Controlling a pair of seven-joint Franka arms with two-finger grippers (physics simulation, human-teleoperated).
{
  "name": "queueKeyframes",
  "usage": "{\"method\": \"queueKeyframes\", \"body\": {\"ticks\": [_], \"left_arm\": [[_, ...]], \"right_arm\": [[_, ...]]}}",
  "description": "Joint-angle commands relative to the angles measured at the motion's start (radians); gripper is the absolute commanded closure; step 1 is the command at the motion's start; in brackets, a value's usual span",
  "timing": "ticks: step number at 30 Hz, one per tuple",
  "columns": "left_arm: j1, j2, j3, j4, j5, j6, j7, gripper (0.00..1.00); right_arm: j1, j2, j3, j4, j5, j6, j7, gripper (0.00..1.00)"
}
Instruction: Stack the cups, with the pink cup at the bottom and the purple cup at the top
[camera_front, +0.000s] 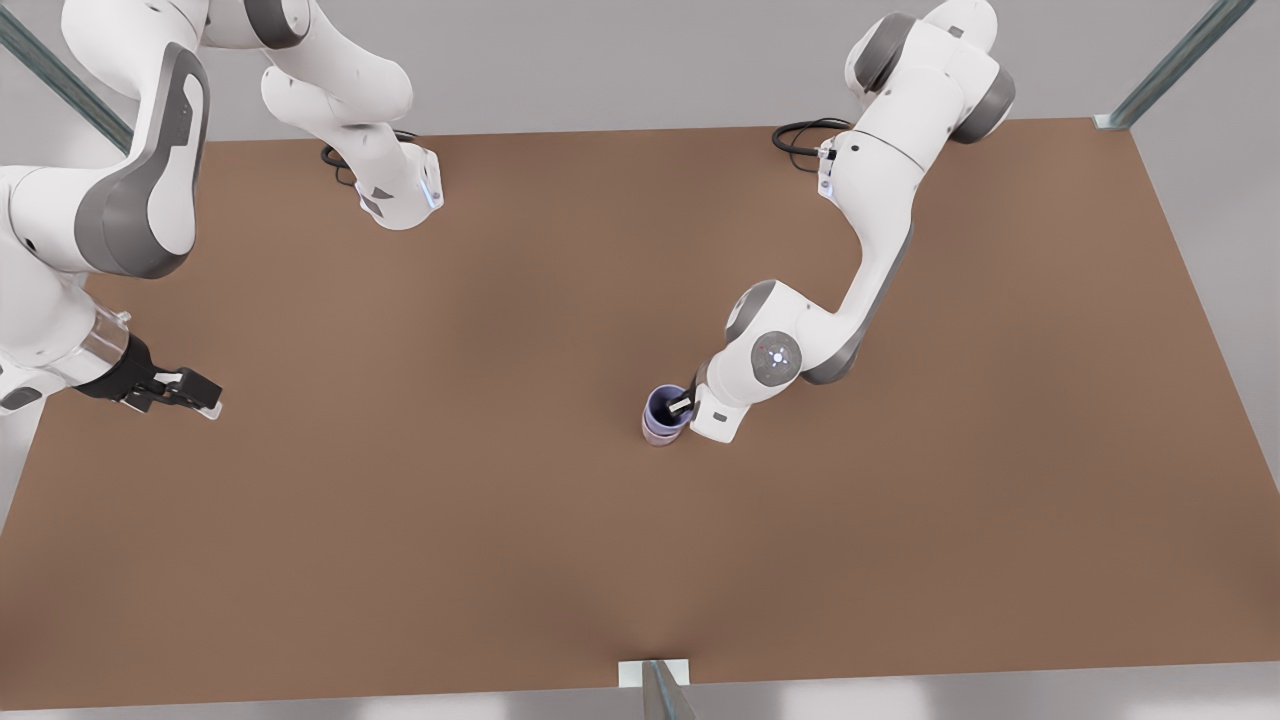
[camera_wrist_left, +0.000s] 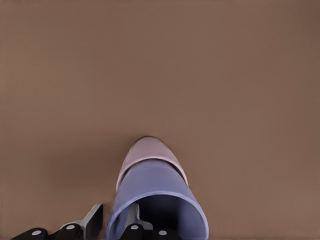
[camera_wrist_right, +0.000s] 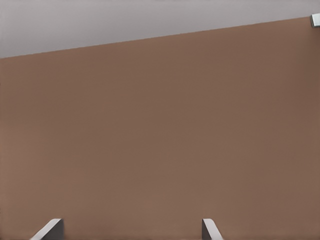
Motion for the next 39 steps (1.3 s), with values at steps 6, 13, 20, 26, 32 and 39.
{"method": "queueKeyframes", "body": {"ticks": [6, 13, 20, 26, 32, 39], "left_arm": [[0.000, 0.000, 0.000, 0.000, 0.002, 0.000, -0.002, 0.45], [0.000, 0.000, 0.000, 0.020, 0.003, -0.002, -0.008, 0.00], [0.000, -0.002, 0.000, 0.031, 0.004, -0.003, -0.012, 0.00], [0.000, -0.026, 0.000, 0.057, 0.002, -0.041, -0.017, 0.00], [0.011, -0.146, 0.336, 0.252, 0.111, -0.514, 0.609, 0.00], [0.321, -0.394, 0.160, 0.176, 0.277, -0.632, 0.862, 0.00]], "right_arm": [[-0.001, 0.003, 0.000, -0.002, 0.000, 0.000, 0.000, 0.00], [-0.001, 0.003, 0.000, -0.002, 0.000, 0.002, -0.001, 0.00], [-0.003, 0.005, 0.000, 0.000, 0.000, 0.003, 0.000, 0.00], [-0.001, 0.005, 0.000, -0.002, 0.000, 0.014, 0.000, 0.00], [-0.001, 0.005, 0.000, -0.002, 0.002, 0.015, 0.000, 0.00], [-0.015, 0.000, 0.000, 0.006, 0.008, 0.025, -0.001, 0.00]]}}
